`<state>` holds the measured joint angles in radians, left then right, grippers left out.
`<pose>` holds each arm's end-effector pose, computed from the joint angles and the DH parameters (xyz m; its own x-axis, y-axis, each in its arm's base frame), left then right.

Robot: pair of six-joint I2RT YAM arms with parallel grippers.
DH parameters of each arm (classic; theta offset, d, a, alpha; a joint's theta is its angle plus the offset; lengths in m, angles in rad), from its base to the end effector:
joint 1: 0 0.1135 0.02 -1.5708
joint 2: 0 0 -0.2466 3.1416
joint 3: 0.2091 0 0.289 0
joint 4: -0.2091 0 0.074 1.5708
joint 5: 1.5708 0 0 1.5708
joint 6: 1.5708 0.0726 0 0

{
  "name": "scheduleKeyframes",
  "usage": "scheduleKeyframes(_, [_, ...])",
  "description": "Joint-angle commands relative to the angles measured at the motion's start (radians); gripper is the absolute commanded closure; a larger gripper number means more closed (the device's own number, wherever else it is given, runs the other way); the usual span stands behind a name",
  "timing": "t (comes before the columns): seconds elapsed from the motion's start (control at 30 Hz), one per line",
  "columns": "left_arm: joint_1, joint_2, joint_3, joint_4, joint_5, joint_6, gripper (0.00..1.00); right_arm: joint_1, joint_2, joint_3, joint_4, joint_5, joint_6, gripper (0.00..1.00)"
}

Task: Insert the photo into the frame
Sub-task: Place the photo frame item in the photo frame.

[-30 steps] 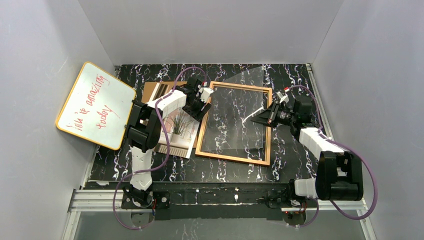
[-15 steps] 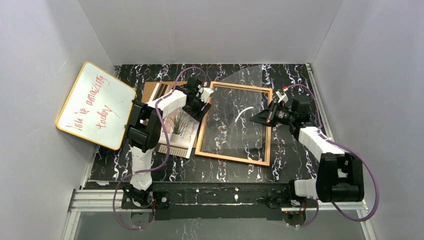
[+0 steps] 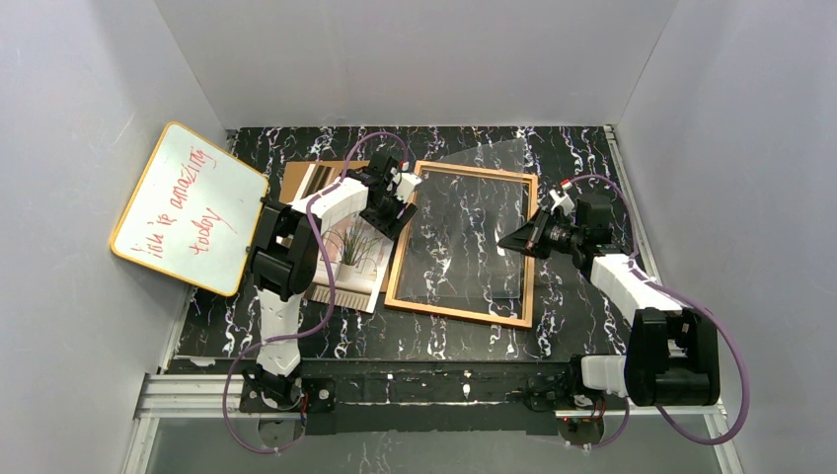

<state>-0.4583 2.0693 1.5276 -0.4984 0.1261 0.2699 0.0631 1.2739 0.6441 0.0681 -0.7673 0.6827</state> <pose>0.4309 -0.2228 0.1098 -0.6132 0.5975 -0.5167 0.6843 0.7286 0.0304 0.3147 0.0704 0.1640 -0.8110 0.4038 -0.4234 -0.1548 0.5498 0.8208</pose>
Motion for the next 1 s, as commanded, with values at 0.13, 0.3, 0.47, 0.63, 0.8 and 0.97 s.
scheduleKeyframes(0.13, [-0.016, 0.026, -0.010, -0.035, 0.041, -0.010, 0.37, 0.000, -0.013, 0.055, -0.103, 0.062, -0.083, 0.92])
scheduleKeyframes(0.3, [-0.016, 0.025, -0.015, -0.033, 0.042, -0.012, 0.37, 0.000, 0.015, 0.052, -0.086, 0.043, -0.064, 0.92])
scheduleKeyframes(0.47, [-0.016, 0.026, -0.015, -0.031, 0.043, -0.012, 0.37, 0.000, 0.017, 0.029, -0.036, 0.025, -0.037, 0.92])
scheduleKeyframes(0.63, [-0.016, 0.027, -0.015, -0.031, 0.046, -0.012, 0.37, 0.000, 0.026, 0.011, 0.014, -0.002, -0.016, 0.92])
scheduleKeyframes(0.8, [-0.016, 0.025, -0.019, -0.030, 0.042, -0.011, 0.37, 0.000, 0.040, 0.014, 0.035, -0.015, -0.010, 0.92])
scheduleKeyframes(0.97, [-0.016, 0.022, -0.021, -0.030, 0.041, -0.009, 0.37, 0.000, 0.058, 0.041, -0.038, 0.020, -0.056, 0.49])
